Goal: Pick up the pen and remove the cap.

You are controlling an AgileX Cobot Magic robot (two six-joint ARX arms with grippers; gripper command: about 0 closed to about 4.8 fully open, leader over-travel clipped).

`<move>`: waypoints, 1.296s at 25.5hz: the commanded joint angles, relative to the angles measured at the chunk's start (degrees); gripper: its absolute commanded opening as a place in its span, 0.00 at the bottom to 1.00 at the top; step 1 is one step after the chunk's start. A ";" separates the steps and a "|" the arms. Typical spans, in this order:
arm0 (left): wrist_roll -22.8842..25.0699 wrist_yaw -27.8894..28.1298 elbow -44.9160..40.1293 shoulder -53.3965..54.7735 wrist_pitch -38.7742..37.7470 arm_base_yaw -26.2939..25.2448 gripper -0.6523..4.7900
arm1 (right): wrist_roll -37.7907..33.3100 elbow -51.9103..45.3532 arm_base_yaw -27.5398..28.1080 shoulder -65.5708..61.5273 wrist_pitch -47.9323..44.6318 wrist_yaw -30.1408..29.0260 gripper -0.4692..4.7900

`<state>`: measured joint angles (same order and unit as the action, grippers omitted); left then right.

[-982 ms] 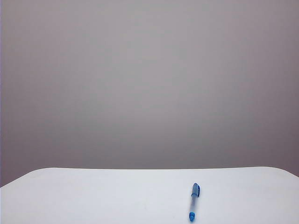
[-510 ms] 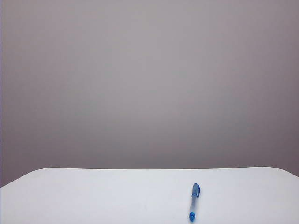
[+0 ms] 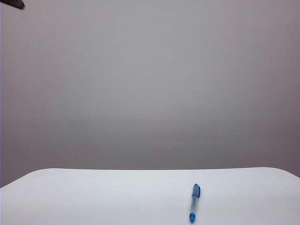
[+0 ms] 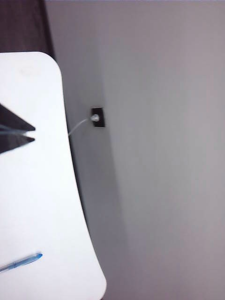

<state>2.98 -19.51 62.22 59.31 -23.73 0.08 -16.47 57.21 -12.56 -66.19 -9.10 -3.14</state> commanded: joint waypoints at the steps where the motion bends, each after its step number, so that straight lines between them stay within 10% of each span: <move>1: 0.00 0.87 4.17 3.78 -1.57 0.28 0.11 | 0.26 9.25 -2.21 -8.02 9.40 -0.09 0.08; 19: 9.44 13.46 12.59 24.81 -18.62 13.66 0.11 | 0.68 35.17 -12.15 -39.63 46.29 6.34 0.33; 24: 10.34 13.22 12.59 31.15 -19.26 13.79 0.12 | -4.24 35.10 -12.52 -46.01 55.91 1.81 0.89; 33: 10.80 7.69 12.59 33.03 -16.46 13.79 0.17 | -11.08 35.04 -13.27 -50.21 61.29 3.19 1.00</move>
<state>13.52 -11.35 74.48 92.47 -41.25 13.93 -25.32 92.07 -25.69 -115.90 51.37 -0.21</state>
